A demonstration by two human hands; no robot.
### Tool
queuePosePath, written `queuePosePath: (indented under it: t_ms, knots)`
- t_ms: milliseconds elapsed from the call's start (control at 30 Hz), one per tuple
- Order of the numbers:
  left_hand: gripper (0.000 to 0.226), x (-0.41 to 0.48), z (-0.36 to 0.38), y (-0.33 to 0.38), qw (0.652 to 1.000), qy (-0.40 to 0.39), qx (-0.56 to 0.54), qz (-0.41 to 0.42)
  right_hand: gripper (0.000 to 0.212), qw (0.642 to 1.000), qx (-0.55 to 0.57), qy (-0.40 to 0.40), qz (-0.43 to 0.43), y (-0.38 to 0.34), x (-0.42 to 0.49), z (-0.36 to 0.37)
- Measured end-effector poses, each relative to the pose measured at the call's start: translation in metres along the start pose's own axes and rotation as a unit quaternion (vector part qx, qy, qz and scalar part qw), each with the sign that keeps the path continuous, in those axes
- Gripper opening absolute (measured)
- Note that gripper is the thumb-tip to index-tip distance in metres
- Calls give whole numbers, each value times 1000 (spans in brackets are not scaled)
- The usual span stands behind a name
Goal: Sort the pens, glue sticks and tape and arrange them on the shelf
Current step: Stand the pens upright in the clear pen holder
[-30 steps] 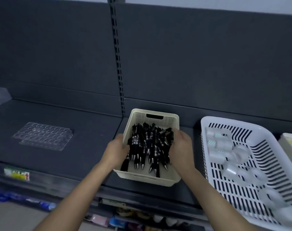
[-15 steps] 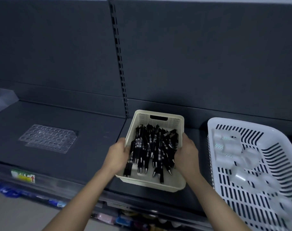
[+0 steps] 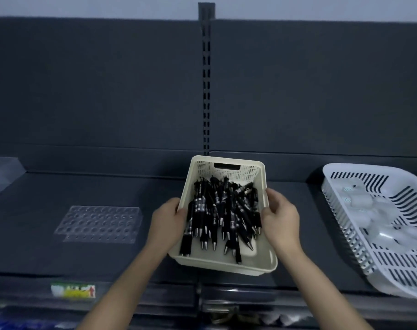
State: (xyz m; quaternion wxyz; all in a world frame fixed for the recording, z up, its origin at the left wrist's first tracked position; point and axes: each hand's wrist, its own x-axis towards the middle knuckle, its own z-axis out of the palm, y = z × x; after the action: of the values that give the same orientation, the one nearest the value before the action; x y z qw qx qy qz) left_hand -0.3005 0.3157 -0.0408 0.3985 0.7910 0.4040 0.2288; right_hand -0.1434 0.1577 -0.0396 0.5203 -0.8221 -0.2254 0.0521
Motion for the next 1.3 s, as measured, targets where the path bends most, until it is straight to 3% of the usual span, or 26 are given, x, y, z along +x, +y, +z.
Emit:
queuePosePath:
  t_ms: [333,767,933,1033,1133,1233,1300]
  knots:
    - [20,0,-70,-63,1000,-20,-13,-21,47,998,55,-19,36,-32,-41,76]
    - [18,18,-39,-58,995,-89,-31,-29,49,999,0,-22,37,-33,-20,52]
    - [16,27,-33,-56,993,-116,-10,-27,50,997,-69,-31,35,-22,-8,52]
    - [16,29,-38,-47,994,-84,45,52,47,984,-174,-7,-30,-23,-6,56]
    - [42,30,-38,-30,985,0,68,156,47,965,-225,12,-133,-36,-6,66]
    - [42,37,-21,-18,985,-58,63,152,45,962,-216,-42,-165,-49,-9,80]
    - [33,44,-3,-14,984,-120,80,109,39,967,-200,-94,-126,-51,-11,89]
